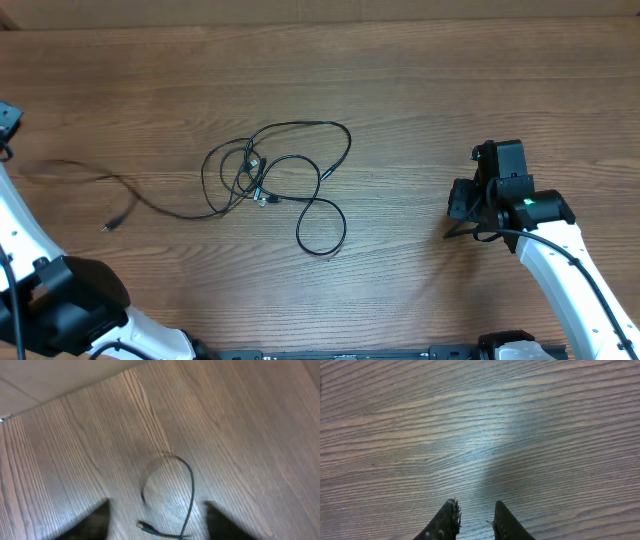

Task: Untangle cables

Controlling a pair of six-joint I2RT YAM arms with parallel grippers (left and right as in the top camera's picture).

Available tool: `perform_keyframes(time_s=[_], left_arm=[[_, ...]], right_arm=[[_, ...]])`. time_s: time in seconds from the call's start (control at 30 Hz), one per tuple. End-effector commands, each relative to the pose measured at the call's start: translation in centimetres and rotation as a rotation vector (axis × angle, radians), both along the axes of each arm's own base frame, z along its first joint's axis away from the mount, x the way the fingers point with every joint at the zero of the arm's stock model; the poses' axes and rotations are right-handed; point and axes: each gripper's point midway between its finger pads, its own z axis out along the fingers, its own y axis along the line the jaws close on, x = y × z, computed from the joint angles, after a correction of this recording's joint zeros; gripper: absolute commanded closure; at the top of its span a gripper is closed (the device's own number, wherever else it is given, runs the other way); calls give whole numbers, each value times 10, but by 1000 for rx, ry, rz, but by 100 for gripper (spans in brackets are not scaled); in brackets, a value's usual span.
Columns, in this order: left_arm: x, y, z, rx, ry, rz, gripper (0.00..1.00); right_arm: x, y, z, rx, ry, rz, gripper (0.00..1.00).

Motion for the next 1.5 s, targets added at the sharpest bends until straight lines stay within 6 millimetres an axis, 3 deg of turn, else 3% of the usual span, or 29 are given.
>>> perform_keyframes(time_s=[0.0, 0.17, 0.23, 0.37, 0.47, 0.5, 0.57, 0.67, 0.73, 0.87, 1.03, 1.13, 1.3, 1.47], left_arm=[[6, -12, -9, -51, 10, -50, 19], [24, -59, -22, -231, -16, -211, 13], [33, -92, -27, -313, -10, -328, 11], [37, -129, -31, -333, 55, -440, 10], [42, -171, -34, -317, 136, -627, 10], [42, -180, -35, -314, 157, -659, 9], [40, -202, -37, -319, 197, -735, 9], [35, -229, -39, -329, 249, -822, 7], [32, -248, -40, -330, 284, -902, 6], [29, -284, -41, -304, 334, -1100, 3], [41, -307, -50, -261, 324, -1202, 0], [42, -314, -64, -263, 341, -1230, 2], [21, -314, -100, -330, 445, -1215, 7], [-2, -302, -133, -359, 560, -1115, 7]], right_arm=[[-1, -3, -2, -11, 4, -12, 78], [-1, -3, -2, -11, 4, -13, 78], [-1, -3, -2, -11, 5, -12, 78], [-2, -3, -3, -11, 9, -12, 78], [-2, -1, -3, 0, 9, -7, 77], [-1, 3, -3, 25, 8, 3, 73], [0, 17, -1, 97, 5, 35, 53], [0, 34, 2, 186, 2, 76, 34], [0, 36, 3, 197, 1, 81, 27], [0, 36, 3, 196, -1, 81, 25], [0, 36, 3, 196, 0, 80, 25], [0, 35, 3, 195, 0, 80, 25], [0, 35, 3, 195, 0, 80, 25], [1, 34, 3, 190, -1, 78, 25]])
